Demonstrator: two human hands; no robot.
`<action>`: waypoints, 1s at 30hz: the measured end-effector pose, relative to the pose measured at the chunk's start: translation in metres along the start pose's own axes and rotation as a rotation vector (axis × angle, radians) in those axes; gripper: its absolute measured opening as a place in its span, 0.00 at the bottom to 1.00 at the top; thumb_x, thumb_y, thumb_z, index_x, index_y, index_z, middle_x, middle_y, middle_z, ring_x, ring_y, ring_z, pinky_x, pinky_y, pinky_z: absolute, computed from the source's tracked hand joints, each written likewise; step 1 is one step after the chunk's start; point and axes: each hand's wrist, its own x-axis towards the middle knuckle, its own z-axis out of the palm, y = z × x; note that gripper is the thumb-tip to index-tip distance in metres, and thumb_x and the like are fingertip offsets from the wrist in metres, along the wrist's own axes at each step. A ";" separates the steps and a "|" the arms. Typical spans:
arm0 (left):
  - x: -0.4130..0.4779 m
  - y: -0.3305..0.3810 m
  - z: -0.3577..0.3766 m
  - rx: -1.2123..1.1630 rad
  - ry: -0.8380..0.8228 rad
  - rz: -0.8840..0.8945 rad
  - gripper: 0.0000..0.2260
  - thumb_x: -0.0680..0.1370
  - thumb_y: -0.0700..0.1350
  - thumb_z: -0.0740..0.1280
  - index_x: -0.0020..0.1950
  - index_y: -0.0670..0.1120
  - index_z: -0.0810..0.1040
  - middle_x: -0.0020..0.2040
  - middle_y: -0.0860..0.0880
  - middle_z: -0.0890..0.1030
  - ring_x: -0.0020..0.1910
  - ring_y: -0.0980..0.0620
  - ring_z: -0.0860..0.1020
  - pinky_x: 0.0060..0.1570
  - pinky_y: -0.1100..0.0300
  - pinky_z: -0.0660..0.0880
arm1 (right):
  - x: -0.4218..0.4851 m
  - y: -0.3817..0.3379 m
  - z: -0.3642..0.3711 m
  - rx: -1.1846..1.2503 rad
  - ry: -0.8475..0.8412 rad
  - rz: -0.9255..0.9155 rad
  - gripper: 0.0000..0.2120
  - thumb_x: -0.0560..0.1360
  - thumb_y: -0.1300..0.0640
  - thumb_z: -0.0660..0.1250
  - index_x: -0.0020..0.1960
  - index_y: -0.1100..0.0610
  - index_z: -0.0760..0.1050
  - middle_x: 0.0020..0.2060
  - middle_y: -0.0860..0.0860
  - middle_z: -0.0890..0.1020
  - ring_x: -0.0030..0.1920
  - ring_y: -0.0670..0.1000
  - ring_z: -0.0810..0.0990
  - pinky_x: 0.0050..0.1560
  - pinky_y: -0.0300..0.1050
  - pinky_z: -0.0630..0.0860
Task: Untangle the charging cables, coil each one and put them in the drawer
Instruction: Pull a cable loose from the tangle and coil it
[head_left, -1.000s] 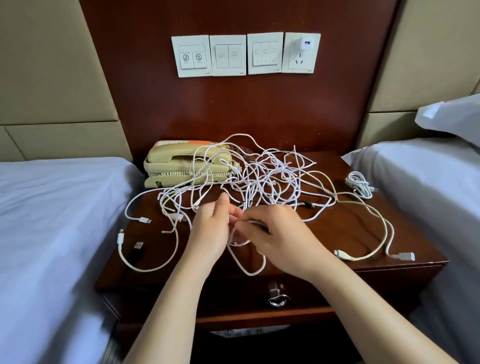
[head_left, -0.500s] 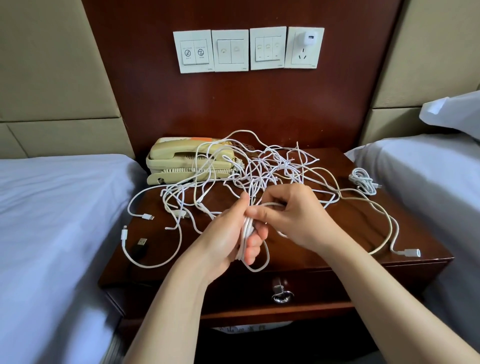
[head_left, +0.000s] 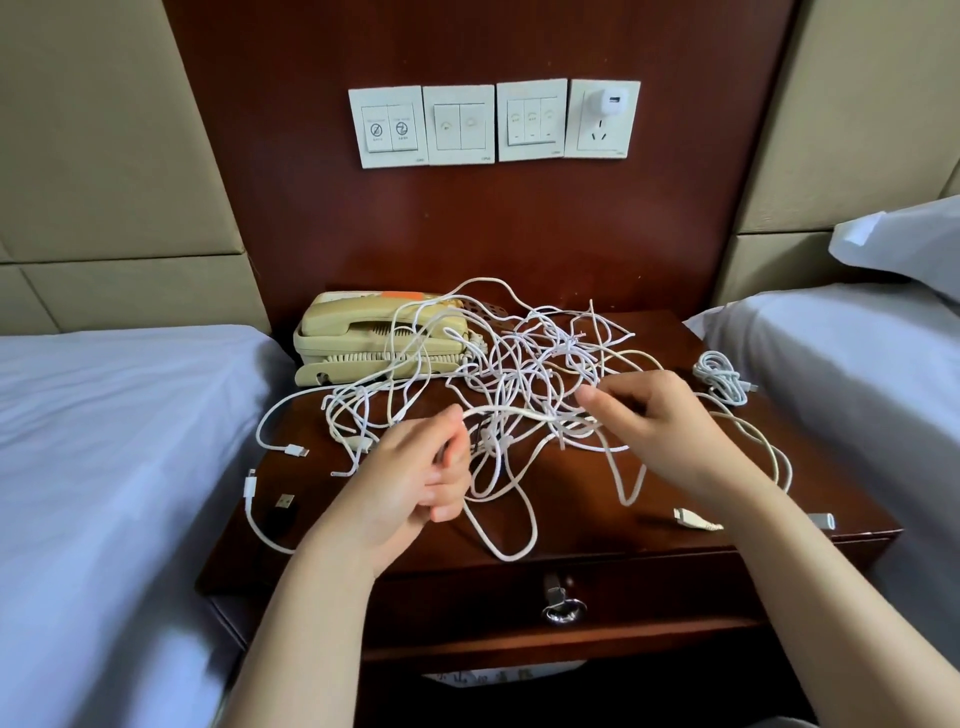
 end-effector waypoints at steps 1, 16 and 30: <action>0.000 0.000 -0.001 -0.010 0.009 0.007 0.18 0.77 0.49 0.58 0.27 0.46 0.65 0.25 0.52 0.56 0.21 0.57 0.56 0.21 0.66 0.59 | -0.002 -0.001 -0.004 0.026 -0.017 0.007 0.22 0.78 0.51 0.63 0.27 0.55 0.63 0.24 0.46 0.60 0.27 0.45 0.58 0.28 0.38 0.56; 0.011 -0.004 -0.011 -0.261 0.367 0.052 0.19 0.82 0.46 0.55 0.31 0.46 0.61 0.21 0.54 0.59 0.17 0.59 0.58 0.17 0.68 0.58 | -0.008 0.004 -0.025 -0.076 -0.136 0.050 0.20 0.71 0.64 0.67 0.25 0.55 0.63 0.22 0.46 0.61 0.26 0.44 0.58 0.28 0.35 0.57; 0.006 -0.004 0.011 -0.261 0.263 0.018 0.25 0.82 0.47 0.56 0.23 0.48 0.67 0.22 0.53 0.60 0.18 0.58 0.58 0.18 0.67 0.59 | -0.014 0.009 -0.007 -0.390 -0.297 0.023 0.09 0.78 0.59 0.60 0.43 0.52 0.77 0.32 0.46 0.79 0.32 0.42 0.75 0.38 0.37 0.70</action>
